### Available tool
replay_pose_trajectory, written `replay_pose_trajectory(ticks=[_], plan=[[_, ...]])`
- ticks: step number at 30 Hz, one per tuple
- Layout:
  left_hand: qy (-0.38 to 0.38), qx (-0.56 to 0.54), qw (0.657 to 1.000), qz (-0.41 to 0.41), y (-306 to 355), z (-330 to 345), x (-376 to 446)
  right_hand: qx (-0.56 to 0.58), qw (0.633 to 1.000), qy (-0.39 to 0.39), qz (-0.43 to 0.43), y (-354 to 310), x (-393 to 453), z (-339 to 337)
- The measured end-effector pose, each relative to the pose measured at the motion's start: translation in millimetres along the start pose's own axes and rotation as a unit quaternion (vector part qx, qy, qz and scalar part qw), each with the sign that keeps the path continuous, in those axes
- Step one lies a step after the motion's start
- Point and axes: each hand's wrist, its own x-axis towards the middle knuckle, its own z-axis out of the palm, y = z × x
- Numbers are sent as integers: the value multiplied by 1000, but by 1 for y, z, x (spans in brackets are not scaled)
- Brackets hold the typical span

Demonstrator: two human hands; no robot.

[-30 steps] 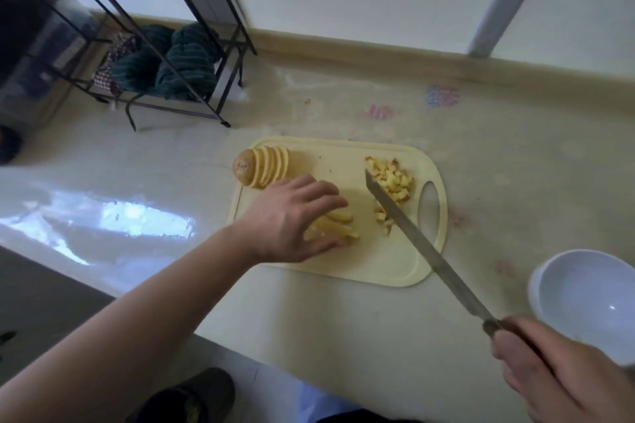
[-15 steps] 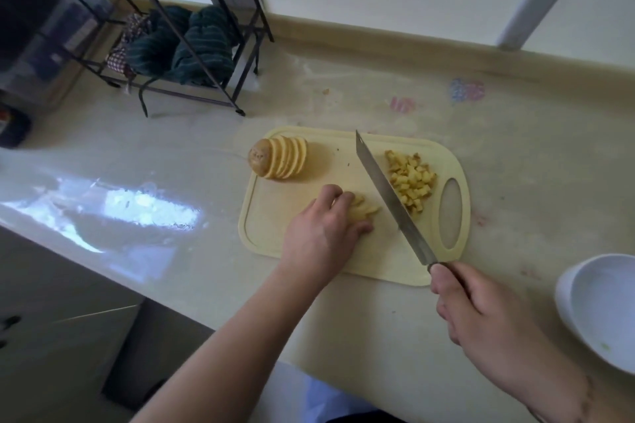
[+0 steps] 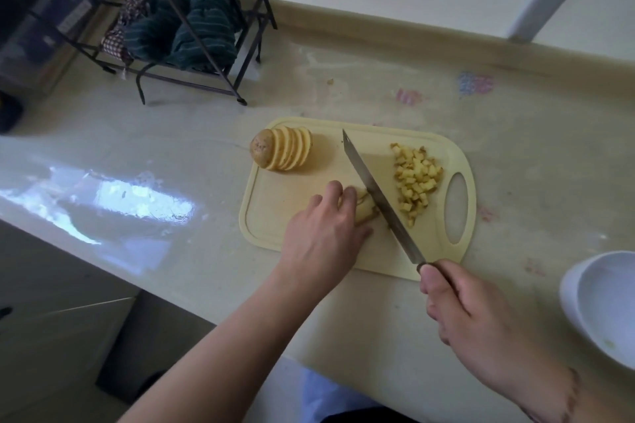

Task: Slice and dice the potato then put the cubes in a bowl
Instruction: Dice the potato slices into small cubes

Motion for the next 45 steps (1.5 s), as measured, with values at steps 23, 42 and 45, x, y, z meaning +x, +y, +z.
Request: replay_pose_trajectory(ticks=[23,42,45], plan=[[-53,-135,988,-50,15,-4,7,24,999,-7,22,11,-5,-6],[-9,-150,988,35,-33,-6,15,-7,1000,-22,14,8,-3,-16],[-8,-150,988,38,-31,-5,12,-11,1000,-22,7,7,-4,-15]])
